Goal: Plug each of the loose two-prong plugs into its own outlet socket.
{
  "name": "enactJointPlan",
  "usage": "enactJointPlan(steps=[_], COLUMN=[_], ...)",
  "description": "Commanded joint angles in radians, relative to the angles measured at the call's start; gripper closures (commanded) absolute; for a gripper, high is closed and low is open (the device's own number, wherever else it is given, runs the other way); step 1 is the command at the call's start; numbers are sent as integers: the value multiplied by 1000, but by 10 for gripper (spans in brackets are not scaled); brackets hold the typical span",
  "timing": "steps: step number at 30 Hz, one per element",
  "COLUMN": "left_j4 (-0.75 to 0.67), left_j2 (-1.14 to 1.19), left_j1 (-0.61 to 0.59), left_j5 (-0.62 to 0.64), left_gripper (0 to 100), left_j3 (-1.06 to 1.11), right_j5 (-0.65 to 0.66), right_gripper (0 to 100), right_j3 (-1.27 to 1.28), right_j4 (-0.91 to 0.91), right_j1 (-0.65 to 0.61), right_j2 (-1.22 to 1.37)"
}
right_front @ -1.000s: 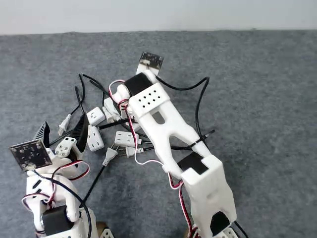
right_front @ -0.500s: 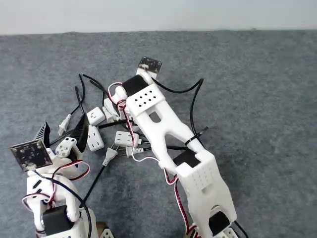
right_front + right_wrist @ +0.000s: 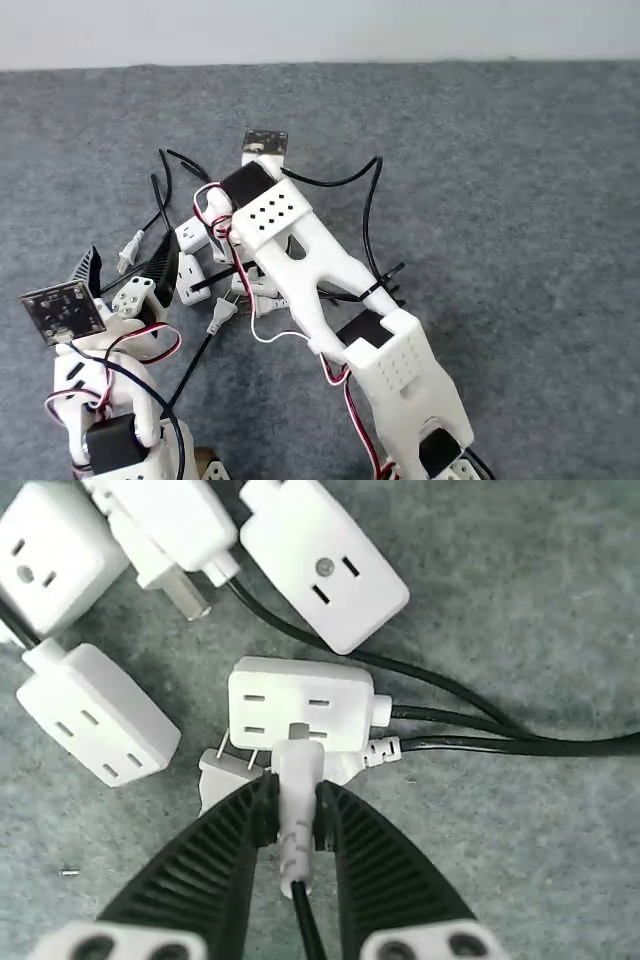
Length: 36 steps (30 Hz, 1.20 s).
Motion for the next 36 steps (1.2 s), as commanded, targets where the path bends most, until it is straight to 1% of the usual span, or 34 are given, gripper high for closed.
enactJointPlan(steps=[1, 8, 23, 32, 36], left_j4=[-40, -40, -40, -40, -40], left_j2=[-11, -11, -11, -11, -11], left_j1=[-3, -3, -3, -3, -3], left_j5=[0, 0, 0, 0, 0], left_gripper=[640, 640, 640, 640, 640], left_j3=[-5, -5, -5, -5, -5], right_j5=[49, 69, 71, 72, 98], right_gripper=[992, 992, 992, 991, 991], right_j3=[-54, 8, 3, 2, -38], right_j4=[42, 41, 39, 27, 35], right_j1=[-15, -12, 33, 33, 31], right_j2=[-50, -45, 39, 38, 35])
